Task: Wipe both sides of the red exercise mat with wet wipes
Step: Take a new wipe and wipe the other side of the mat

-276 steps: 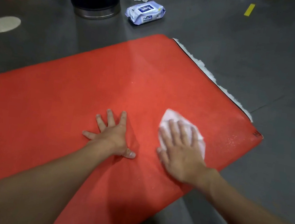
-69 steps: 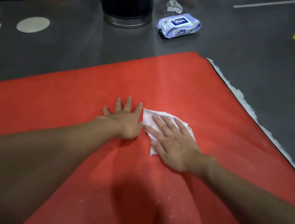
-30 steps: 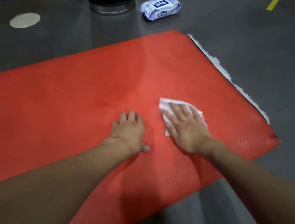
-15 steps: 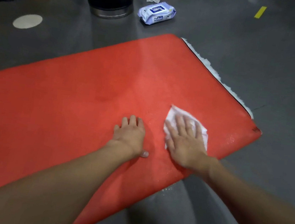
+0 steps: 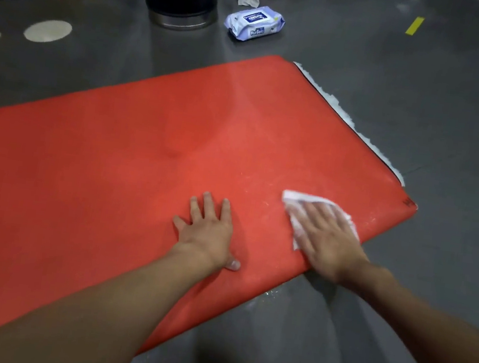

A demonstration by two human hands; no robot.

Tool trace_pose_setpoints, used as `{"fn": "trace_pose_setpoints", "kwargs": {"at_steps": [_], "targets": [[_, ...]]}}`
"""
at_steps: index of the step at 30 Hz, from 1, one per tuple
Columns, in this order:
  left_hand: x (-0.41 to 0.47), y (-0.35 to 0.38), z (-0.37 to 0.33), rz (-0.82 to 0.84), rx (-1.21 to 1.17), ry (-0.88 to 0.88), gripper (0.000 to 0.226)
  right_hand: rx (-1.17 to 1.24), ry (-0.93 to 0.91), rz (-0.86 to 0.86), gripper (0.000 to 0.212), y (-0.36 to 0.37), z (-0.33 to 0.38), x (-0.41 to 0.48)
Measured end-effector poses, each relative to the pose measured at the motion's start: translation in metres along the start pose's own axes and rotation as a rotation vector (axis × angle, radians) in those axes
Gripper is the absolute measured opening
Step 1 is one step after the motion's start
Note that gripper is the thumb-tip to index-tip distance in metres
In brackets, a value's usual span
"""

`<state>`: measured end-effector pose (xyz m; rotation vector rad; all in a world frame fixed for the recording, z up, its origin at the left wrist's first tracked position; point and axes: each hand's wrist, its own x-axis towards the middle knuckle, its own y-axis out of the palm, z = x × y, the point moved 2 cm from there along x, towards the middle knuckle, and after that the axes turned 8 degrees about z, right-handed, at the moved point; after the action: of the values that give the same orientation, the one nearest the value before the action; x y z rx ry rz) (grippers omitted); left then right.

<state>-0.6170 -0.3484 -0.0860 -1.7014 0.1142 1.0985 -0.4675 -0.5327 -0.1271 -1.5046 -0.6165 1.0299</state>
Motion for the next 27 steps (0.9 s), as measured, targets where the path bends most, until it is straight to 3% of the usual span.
{"fn": "trace_pose_setpoints", "kwargs": {"at_steps": [1, 3, 5, 7, 11, 12, 14, 16, 20, 21, 23, 25, 27], "targets": [[-0.001, 0.000, -0.001, 0.002, -0.015, -0.008, 0.133, 0.050, 0.148, -0.037, 0.060, 0.002, 0.000, 0.002], [0.000, 0.000, -0.002, 0.000, -0.030, 0.000, 0.136, 0.085, 0.245, -0.016, 0.063, 0.016, 0.036, -0.004], [0.002, -0.003, 0.003, 0.013, -0.009, 0.015, 0.139, 0.036, 0.036, 0.025, 0.060, 0.022, 0.073, -0.023], [0.003, -0.007, 0.016, 0.046, 0.048, 0.043, 0.141, -0.013, -0.132, 0.020, 0.058, 0.016, 0.062, -0.031], [0.001, -0.010, 0.033, -0.031, 0.148, 0.095, 0.137, 0.095, 0.145, -0.058, 0.060, 0.016, 0.055, -0.020], [0.001, -0.009, 0.033, -0.067, 0.149, 0.080, 0.139, 0.118, 0.136, -0.029, 0.058, 0.020, 0.077, -0.021], [0.002, -0.007, 0.033, -0.065, 0.124, 0.015, 0.142, 0.044, -0.086, -0.011, 0.054, 0.022, 0.105, -0.032], [0.001, -0.005, 0.039, 0.009, 0.055, -0.043, 0.141, -0.030, -0.235, -0.026, 0.052, 0.015, 0.089, -0.026], [0.002, -0.005, 0.041, 0.043, -0.028, -0.050, 0.140, 0.070, 0.122, -0.069, 0.059, 0.012, 0.079, -0.007], [0.002, -0.007, 0.039, 0.039, -0.031, -0.060, 0.141, 0.100, 0.121, -0.038, 0.059, 0.018, 0.095, -0.007], [0.001, -0.009, 0.037, 0.040, -0.022, -0.069, 0.141, 0.032, -0.078, 0.007, 0.057, 0.018, 0.113, -0.017], [0.001, -0.008, 0.040, 0.029, -0.018, -0.061, 0.141, -0.076, -0.232, 0.000, 0.054, 0.013, 0.090, -0.011], [0.001, -0.006, 0.045, 0.004, -0.009, -0.044, 0.141, -0.071, -0.103, -0.033, 0.056, 0.005, 0.065, 0.003]]}}
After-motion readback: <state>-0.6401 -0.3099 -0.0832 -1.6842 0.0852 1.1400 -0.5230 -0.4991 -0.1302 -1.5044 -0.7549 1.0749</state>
